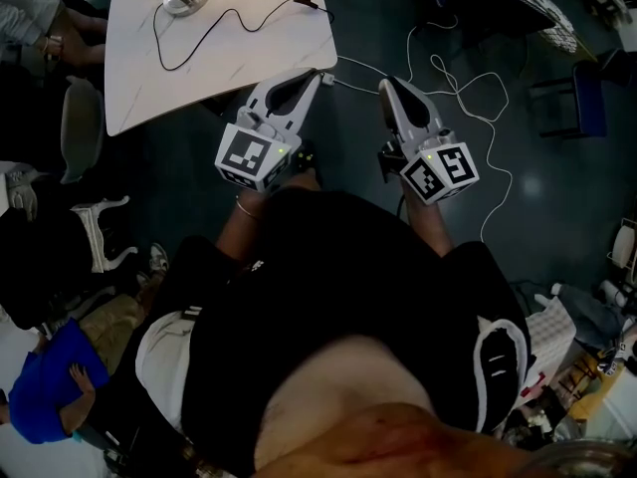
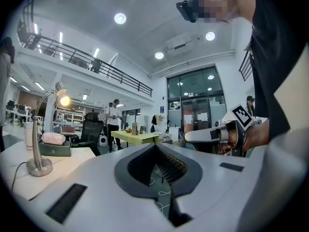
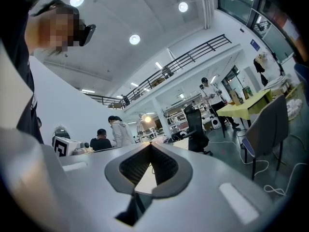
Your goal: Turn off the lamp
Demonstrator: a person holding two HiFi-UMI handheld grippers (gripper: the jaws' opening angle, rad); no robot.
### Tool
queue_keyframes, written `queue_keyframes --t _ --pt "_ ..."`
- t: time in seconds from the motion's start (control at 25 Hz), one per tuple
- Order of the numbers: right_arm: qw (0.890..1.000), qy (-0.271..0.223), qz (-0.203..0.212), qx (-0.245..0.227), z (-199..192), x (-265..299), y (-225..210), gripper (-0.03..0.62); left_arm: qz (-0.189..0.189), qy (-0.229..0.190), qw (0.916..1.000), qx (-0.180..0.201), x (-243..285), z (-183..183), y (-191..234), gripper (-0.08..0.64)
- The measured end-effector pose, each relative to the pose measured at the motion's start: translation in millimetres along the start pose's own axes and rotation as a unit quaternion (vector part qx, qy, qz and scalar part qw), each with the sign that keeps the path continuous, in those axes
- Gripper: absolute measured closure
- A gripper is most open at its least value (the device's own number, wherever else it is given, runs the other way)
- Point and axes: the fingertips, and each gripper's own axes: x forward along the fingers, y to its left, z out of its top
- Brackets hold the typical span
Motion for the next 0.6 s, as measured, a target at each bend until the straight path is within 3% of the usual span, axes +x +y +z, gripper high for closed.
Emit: queue_keyframes --t 0.6 --pt "1.0 0.002 -0.02 -0.01 4.6 48.1 -6.0 0.594 -0.025 -0.005 0.9996 -0.009 20.3 6.2 47.0 0.552"
